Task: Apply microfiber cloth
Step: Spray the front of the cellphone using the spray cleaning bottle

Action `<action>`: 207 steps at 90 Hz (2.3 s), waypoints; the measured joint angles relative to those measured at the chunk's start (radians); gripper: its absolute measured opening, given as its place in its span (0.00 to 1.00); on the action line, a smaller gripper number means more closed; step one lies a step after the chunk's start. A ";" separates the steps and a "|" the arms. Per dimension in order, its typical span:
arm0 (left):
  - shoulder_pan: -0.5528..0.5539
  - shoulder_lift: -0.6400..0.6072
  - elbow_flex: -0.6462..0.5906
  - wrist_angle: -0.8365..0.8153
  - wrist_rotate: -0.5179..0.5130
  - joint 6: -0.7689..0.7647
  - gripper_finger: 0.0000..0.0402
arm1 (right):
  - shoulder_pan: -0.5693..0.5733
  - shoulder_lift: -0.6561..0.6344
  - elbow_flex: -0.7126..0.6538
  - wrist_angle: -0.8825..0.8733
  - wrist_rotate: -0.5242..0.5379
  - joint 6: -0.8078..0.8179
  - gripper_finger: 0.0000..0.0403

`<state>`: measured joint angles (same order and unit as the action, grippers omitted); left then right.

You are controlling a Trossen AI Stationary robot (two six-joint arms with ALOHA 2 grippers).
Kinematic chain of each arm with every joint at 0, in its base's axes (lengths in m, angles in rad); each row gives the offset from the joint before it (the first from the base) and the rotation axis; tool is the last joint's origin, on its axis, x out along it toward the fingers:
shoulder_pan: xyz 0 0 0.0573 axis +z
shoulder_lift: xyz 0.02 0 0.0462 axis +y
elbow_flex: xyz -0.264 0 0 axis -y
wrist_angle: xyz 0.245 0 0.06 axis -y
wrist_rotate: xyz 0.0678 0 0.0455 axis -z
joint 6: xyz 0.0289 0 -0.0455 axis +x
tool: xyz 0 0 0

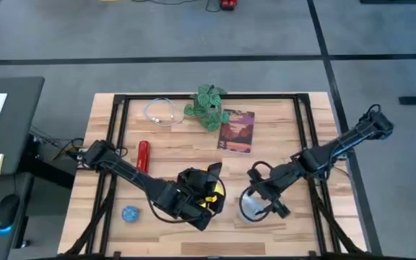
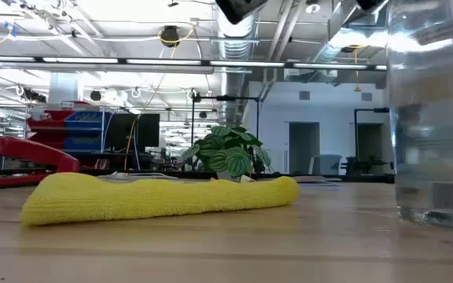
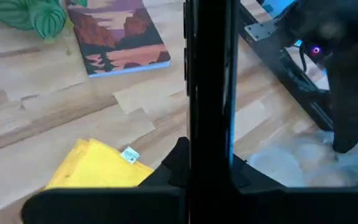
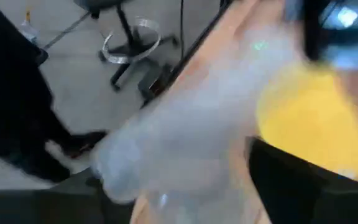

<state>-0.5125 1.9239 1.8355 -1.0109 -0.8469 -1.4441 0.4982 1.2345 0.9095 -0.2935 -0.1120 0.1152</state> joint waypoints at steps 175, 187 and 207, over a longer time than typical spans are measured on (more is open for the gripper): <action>-0.080 -0.010 -0.056 0.026 -0.062 0.117 0.02 | 0.161 -0.113 0.081 -0.075 0.410 0.354 0.52; -0.083 -0.010 -0.056 0.026 -0.062 0.117 0.02 | 0.161 -0.080 0.083 -0.074 0.432 0.380 0.52; -0.083 -0.008 -0.056 0.027 -0.061 0.115 0.02 | 0.189 0.015 0.140 -0.106 0.504 0.417 0.50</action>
<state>-0.5954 1.9156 1.7794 -0.9842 -0.9081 -1.3289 0.6875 1.2490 1.0499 -0.3999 0.3921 0.5319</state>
